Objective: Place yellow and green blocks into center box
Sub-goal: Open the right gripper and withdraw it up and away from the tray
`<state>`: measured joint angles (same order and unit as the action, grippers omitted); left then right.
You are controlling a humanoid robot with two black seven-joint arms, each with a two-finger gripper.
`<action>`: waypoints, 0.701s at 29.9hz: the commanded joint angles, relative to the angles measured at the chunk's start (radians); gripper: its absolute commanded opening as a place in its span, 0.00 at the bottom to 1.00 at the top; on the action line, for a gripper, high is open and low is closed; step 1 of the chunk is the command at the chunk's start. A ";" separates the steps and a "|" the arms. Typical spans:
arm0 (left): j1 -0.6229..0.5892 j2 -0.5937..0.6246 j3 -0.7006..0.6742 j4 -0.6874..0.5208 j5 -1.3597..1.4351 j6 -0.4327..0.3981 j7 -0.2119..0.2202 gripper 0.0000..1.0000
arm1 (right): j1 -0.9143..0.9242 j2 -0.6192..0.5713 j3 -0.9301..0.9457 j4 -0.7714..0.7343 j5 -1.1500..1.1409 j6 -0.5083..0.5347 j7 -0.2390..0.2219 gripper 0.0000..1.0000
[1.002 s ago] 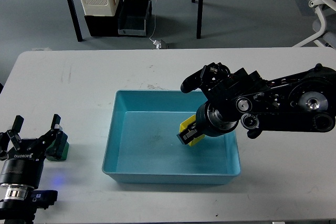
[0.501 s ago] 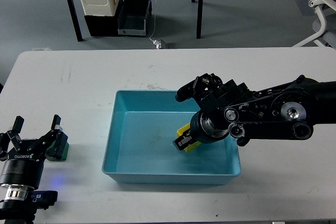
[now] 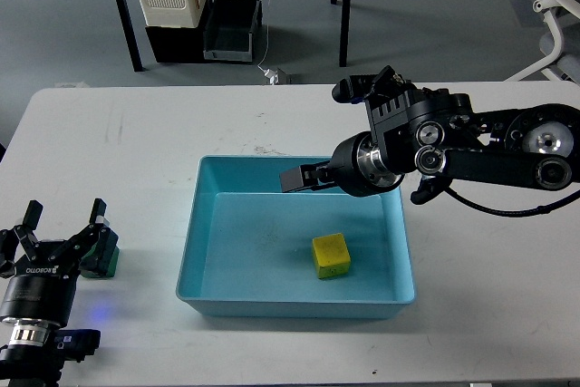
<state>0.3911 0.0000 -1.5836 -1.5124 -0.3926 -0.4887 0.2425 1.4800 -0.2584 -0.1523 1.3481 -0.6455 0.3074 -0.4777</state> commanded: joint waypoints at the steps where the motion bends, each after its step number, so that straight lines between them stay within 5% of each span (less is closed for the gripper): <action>1: 0.000 0.000 -0.001 0.000 0.000 0.000 0.000 1.00 | -0.012 -0.067 0.086 -0.006 0.043 -0.001 0.002 1.00; 7: 0.000 0.000 -0.001 0.000 0.000 0.000 -0.002 1.00 | -0.145 -0.116 0.379 -0.029 0.044 -0.007 0.005 1.00; 15: -0.003 0.000 -0.001 0.000 0.000 0.000 0.000 1.00 | -0.292 -0.102 0.644 -0.320 0.298 0.005 0.059 1.00; 21: -0.014 0.000 0.001 0.012 0.000 0.000 0.000 1.00 | -0.477 -0.104 1.005 -0.316 0.365 0.041 0.070 1.00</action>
<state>0.3836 0.0000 -1.5846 -1.5113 -0.3926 -0.4887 0.2423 1.0932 -0.3611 0.6671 1.0327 -0.3032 0.3239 -0.4154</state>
